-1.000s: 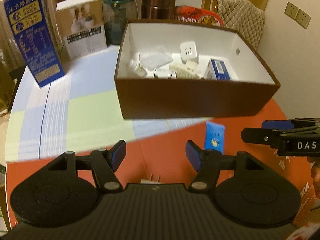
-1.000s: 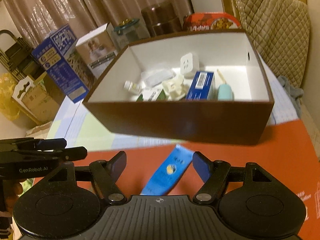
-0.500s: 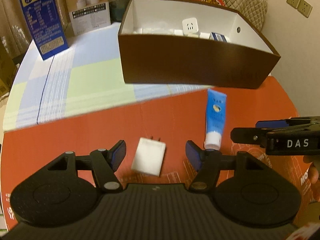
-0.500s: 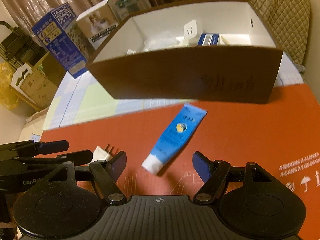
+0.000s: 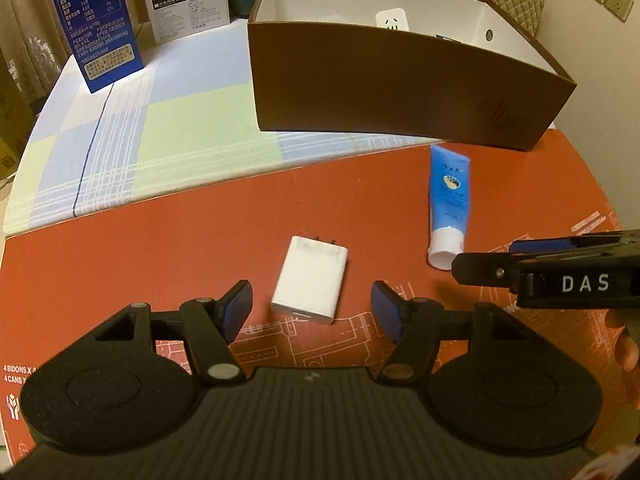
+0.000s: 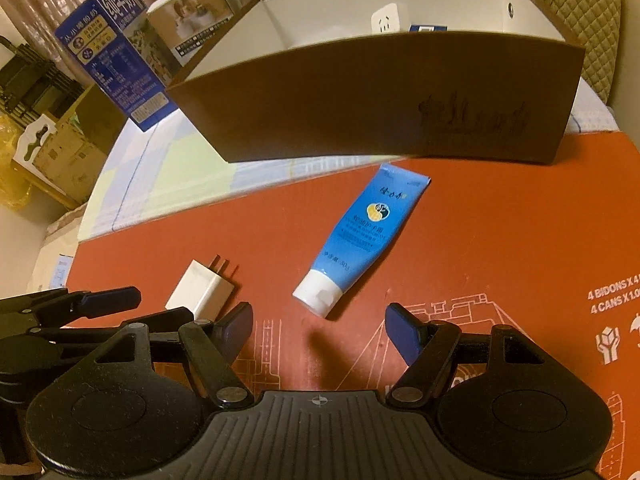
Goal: Organize rigid objects
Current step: 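Grasp the white USB charger with the left tool while the right tool grasps the blue tube, then lift and carry the charger and blue tube over the open box with both tools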
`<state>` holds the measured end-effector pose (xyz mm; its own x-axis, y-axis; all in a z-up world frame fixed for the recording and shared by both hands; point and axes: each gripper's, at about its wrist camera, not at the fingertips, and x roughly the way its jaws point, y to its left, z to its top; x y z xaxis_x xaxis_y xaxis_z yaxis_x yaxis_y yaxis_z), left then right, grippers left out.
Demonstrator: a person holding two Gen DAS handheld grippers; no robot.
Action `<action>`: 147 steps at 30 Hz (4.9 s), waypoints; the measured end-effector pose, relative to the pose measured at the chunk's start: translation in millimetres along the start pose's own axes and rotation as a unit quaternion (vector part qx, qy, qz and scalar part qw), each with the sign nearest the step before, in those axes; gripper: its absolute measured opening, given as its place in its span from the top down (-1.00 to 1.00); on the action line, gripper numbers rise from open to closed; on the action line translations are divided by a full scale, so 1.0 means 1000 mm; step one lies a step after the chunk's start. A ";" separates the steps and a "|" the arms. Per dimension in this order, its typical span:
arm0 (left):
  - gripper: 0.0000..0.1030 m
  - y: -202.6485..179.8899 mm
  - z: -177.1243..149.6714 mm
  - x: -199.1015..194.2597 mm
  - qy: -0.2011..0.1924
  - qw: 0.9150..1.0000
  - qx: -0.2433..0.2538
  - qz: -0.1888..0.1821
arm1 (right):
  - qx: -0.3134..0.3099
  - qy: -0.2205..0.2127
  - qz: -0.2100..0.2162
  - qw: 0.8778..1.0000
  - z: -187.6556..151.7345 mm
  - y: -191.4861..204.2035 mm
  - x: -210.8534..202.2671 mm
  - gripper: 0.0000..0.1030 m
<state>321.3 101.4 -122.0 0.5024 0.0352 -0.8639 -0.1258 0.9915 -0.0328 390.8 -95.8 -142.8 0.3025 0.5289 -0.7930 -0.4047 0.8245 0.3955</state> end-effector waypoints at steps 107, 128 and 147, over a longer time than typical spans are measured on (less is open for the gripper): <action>0.31 -0.051 -0.038 0.022 0.028 0.995 0.095 -0.023 | -0.153 -0.027 -0.059 0.986 -0.077 -0.010 -0.009 0.43; 0.31 -0.062 -0.024 -0.002 0.004 0.995 0.100 -0.021 | -0.139 -0.044 -0.038 0.989 -0.074 -0.012 -0.041 0.43; 0.30 -0.064 0.036 -0.041 -0.059 0.993 0.098 -0.030 | -0.145 -0.088 -0.004 0.986 -0.020 -0.005 -0.083 0.43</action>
<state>339.5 40.7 -66.2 0.6027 -0.0216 -0.7977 0.0707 0.9971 0.0265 350.5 -148.3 -88.4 0.4410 0.5711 -0.6924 -0.6235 0.7498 0.2213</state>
